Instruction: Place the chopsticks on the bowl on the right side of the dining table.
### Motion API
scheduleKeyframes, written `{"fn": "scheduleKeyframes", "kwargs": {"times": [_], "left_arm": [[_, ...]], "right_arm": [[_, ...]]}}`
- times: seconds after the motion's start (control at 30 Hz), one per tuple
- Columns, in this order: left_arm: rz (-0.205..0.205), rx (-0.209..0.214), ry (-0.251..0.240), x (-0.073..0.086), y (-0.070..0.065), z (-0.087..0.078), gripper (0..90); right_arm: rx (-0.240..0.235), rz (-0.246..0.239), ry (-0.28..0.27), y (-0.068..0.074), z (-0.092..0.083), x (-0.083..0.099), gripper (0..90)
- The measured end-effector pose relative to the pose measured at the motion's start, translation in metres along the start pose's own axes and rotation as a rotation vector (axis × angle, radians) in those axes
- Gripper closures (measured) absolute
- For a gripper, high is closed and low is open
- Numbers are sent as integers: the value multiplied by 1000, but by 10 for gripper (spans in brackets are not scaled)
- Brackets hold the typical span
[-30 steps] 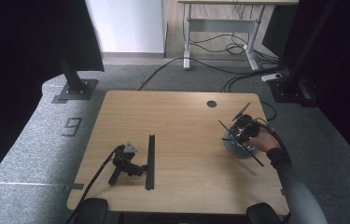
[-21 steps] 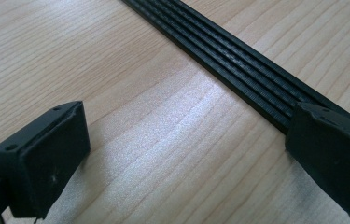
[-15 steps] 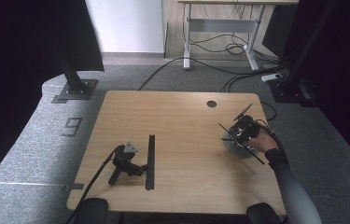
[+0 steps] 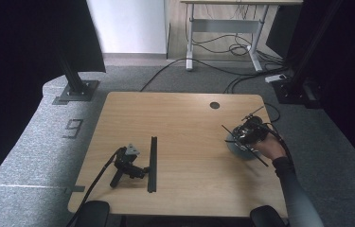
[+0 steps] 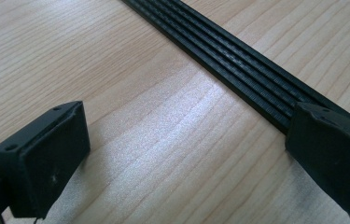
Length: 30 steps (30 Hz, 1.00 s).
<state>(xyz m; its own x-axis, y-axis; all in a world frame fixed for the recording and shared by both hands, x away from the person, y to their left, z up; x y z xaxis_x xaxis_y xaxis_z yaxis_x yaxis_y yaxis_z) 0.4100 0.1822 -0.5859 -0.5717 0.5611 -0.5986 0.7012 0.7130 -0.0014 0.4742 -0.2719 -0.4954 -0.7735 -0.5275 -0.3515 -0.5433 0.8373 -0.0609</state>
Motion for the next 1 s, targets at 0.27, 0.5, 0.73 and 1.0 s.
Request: {"fn": "scheduleKeyframes", "kwargs": {"times": [0.27,0.5,0.73,1.0], "left_arm": [[1,0,-2,0,0,0,0],[3,-1,0,0,0,0,0],[3,-1,0,0,0,0,0],[2,-1,0,0,0,0,0]], "right_arm": [[68,81,-141,-5,-5,8,128],[51,178,-291,-6,-7,21,56],[60,204,-310,-11,0,29,53],[100,202,-296,-13,11,33,64]]}}
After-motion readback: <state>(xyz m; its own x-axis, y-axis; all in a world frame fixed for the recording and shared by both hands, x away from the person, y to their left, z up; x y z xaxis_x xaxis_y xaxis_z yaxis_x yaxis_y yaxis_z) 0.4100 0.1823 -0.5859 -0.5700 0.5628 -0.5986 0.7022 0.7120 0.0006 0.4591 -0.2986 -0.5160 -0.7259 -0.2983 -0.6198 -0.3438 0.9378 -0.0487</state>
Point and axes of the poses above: each handheld gripper's, and its own axes: z roughly forward along the jaws, x roughly out of its underside, y roughly to its left, the point moved 5 cm from there along z, roughly forward along the jaws, and after that the axes turned 4 degrees about y, right-handed, at the moved point
